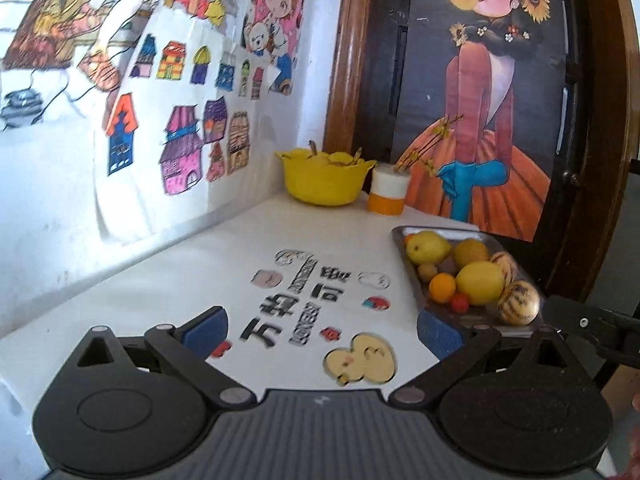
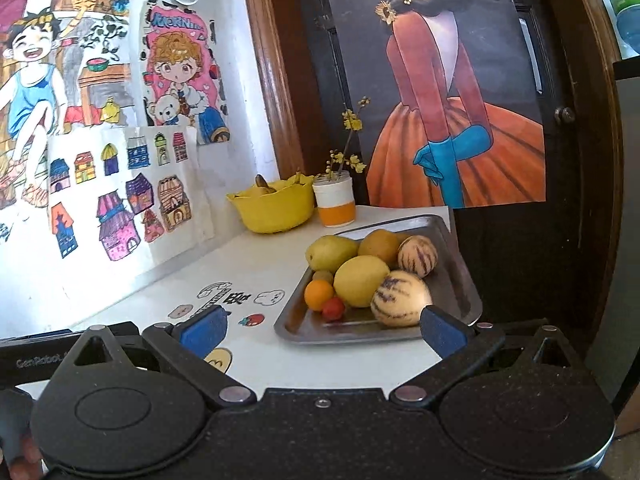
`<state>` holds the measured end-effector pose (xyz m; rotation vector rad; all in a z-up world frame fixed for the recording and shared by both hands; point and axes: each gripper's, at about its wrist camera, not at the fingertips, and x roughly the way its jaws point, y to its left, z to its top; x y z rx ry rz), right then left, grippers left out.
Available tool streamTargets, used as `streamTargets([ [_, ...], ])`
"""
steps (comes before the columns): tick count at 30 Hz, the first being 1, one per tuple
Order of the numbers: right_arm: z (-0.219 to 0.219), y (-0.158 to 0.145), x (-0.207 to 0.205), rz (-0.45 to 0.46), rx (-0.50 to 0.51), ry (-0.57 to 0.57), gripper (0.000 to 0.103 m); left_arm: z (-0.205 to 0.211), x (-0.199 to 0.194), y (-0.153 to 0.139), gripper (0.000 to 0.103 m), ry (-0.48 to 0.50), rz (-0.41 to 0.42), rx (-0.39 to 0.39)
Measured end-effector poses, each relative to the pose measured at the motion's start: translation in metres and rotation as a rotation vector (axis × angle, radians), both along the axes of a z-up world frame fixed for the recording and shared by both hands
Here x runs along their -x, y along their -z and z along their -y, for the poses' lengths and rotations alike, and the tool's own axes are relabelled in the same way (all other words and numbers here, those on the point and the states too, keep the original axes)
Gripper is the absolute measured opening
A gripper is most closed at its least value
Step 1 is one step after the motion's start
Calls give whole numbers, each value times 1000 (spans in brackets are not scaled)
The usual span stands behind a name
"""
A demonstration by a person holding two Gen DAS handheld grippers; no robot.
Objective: Organize fruits
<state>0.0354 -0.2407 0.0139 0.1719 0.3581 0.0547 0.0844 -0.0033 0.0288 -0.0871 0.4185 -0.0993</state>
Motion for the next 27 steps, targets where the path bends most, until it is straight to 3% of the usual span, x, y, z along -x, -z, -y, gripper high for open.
streamTargets([
  [12,-15,16,18,53,86,-14,102,-10,13,17,103,-51,-5,12],
  [17,-18,20,23,87,124,28,102,-9,14,20,103,-54,-4,17],
  [27,-14,24,23,84,119,52,102,-6,15,25,103,-56,1,2],
])
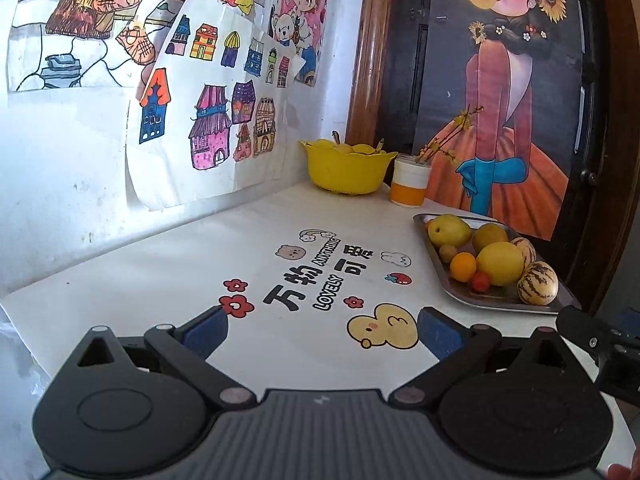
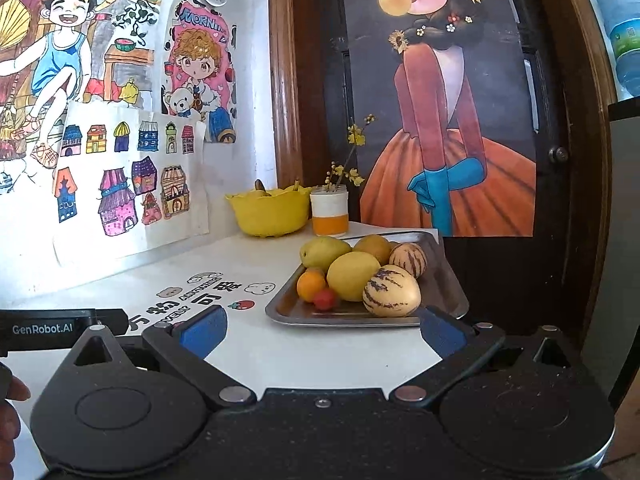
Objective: Organize fruits
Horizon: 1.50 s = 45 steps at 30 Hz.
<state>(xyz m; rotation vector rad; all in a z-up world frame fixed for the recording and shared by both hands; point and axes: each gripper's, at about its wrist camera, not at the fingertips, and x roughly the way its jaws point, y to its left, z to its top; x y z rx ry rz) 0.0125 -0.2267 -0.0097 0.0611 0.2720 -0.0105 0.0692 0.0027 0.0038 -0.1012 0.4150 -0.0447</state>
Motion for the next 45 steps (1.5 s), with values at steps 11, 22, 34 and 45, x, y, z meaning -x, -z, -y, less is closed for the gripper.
streamTargets([
  [11,4,1,-2,-6,-13,19,102,-2,-2,3,103,-2,-6,-6],
  [22,1,3,-2,-13,4,6,102,-2,-2,6,103,-2,-12,-6],
  [34,1,4,-3,-25,10,4,102,-4,-1,9,103,-10,-23,4],
  [45,-1,4,-4,-33,26,-4,102,-6,-1,10,103,-14,-32,15],
])
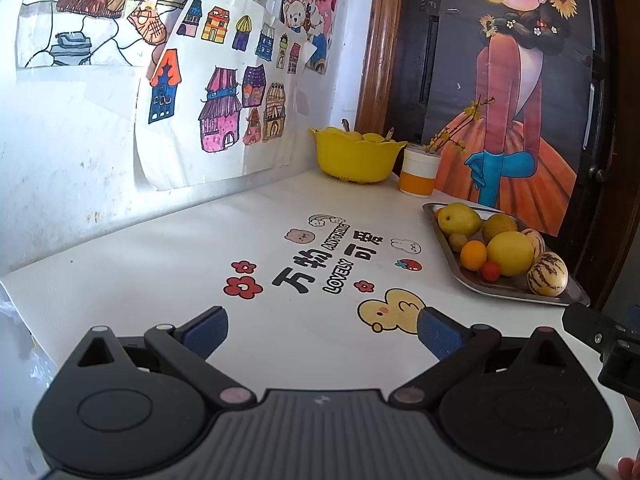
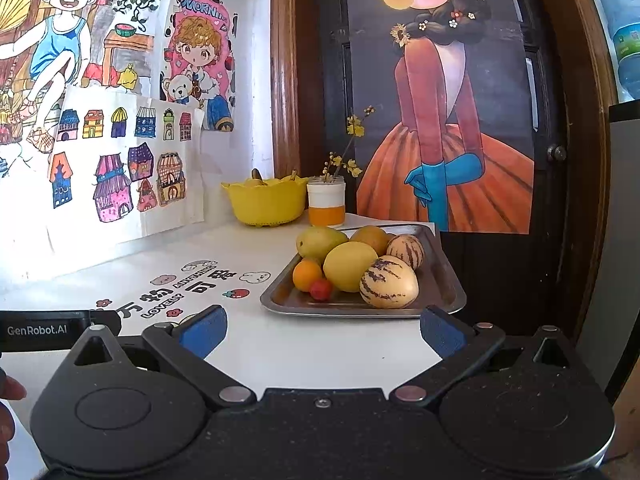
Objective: Organize fruits
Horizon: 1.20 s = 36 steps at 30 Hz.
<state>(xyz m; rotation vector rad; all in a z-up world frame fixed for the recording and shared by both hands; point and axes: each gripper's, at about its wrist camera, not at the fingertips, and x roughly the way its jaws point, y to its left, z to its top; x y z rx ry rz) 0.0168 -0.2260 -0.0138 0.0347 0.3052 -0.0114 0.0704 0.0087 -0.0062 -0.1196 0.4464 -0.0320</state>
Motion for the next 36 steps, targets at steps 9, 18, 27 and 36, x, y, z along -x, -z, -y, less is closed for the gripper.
streamTargets([
  [9,-1,0,0,-3,8,-5,102,1,-1,-1,103,-25,-23,-5],
  [18,-1,0,0,-4,8,-6,102,0,-1,1,103,-32,-42,-5],
  [27,-2,2,0,-5,18,-14,102,2,0,1,103,-15,-36,-13],
  [36,-3,2,0,-5,23,-18,102,4,2,1,103,-15,-23,-31],
])
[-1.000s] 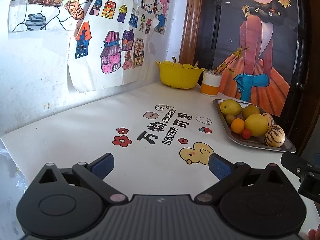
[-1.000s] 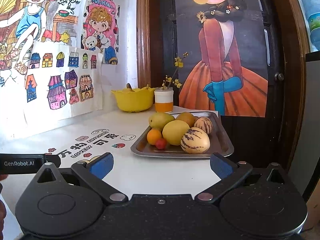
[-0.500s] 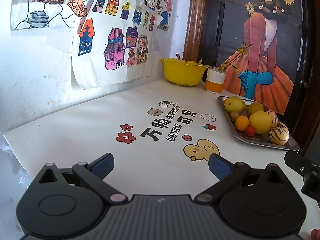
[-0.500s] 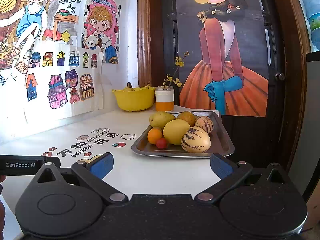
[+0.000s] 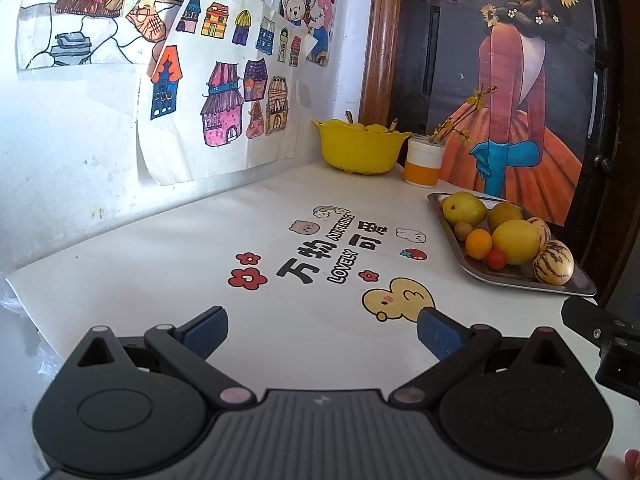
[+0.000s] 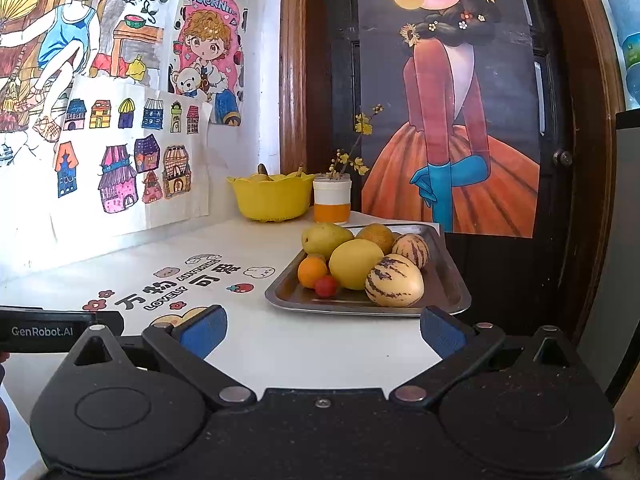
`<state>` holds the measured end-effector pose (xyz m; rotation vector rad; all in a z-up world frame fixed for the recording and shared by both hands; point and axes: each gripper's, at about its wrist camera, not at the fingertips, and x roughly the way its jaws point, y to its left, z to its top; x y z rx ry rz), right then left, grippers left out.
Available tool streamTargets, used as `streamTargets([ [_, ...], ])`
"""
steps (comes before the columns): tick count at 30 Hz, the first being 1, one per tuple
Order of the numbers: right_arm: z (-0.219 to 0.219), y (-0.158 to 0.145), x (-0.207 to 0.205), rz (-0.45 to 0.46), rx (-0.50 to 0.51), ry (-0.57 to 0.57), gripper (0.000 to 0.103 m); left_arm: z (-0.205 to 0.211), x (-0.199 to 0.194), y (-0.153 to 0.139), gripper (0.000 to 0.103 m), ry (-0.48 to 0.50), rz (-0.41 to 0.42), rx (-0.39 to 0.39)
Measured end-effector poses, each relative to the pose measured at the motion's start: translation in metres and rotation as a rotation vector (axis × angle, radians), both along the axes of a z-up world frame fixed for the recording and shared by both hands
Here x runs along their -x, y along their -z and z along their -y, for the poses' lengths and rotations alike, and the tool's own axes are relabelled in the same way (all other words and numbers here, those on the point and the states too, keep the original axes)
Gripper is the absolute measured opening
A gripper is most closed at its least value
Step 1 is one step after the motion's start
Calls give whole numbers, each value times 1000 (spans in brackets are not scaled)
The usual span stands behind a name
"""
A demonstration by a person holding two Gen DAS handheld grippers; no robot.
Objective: Organize fruits
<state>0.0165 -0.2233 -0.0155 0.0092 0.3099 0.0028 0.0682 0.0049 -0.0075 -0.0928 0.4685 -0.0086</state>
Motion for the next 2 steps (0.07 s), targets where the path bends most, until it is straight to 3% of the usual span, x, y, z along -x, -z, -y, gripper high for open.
streamTargets([
  [2,0,0,0,0,-1,0,102,0,0,0,103,-2,1,-1],
])
